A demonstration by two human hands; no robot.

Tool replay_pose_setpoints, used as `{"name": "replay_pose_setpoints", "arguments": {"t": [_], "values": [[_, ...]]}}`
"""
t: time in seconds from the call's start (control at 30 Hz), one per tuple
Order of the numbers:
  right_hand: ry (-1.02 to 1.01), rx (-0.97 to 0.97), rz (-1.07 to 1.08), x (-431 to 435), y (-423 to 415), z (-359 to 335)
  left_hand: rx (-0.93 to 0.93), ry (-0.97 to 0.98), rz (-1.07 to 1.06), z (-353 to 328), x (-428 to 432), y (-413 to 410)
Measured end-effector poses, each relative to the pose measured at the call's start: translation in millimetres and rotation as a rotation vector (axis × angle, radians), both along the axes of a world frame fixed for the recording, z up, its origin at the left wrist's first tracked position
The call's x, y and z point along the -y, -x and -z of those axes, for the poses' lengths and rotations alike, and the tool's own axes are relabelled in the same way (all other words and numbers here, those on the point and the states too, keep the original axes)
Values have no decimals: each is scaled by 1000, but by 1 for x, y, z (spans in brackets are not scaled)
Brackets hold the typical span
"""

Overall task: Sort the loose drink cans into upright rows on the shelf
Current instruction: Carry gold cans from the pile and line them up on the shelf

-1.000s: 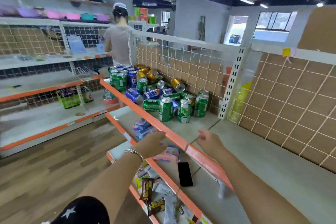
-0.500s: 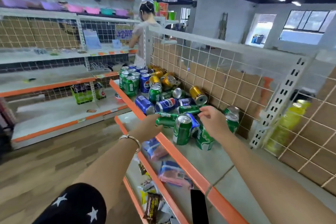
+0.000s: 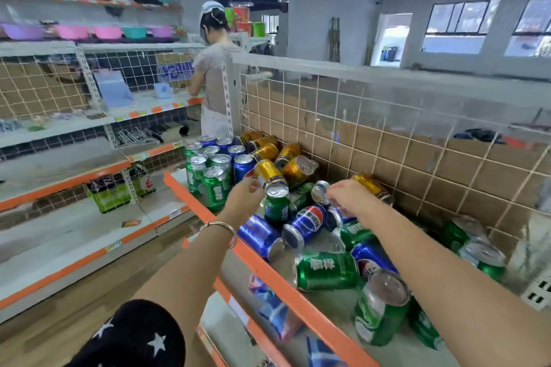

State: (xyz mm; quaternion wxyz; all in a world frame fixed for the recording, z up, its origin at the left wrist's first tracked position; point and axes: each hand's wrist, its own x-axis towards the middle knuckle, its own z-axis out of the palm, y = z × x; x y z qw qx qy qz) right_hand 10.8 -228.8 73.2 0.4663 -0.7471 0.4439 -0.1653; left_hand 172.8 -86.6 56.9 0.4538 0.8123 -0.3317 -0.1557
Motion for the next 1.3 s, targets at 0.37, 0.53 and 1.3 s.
{"name": "replay_pose_setpoints", "arguments": {"t": [0.37,0.53,1.3], "values": [[-354,26,145,42,-98,32,-228,-180,-104,18,80,-88],[-388,192,293,48,-123,34,-242,-179,27,24,105,-94],[-353,709,621,22,-122,7,-704,287,177,0,99,-100]]}}
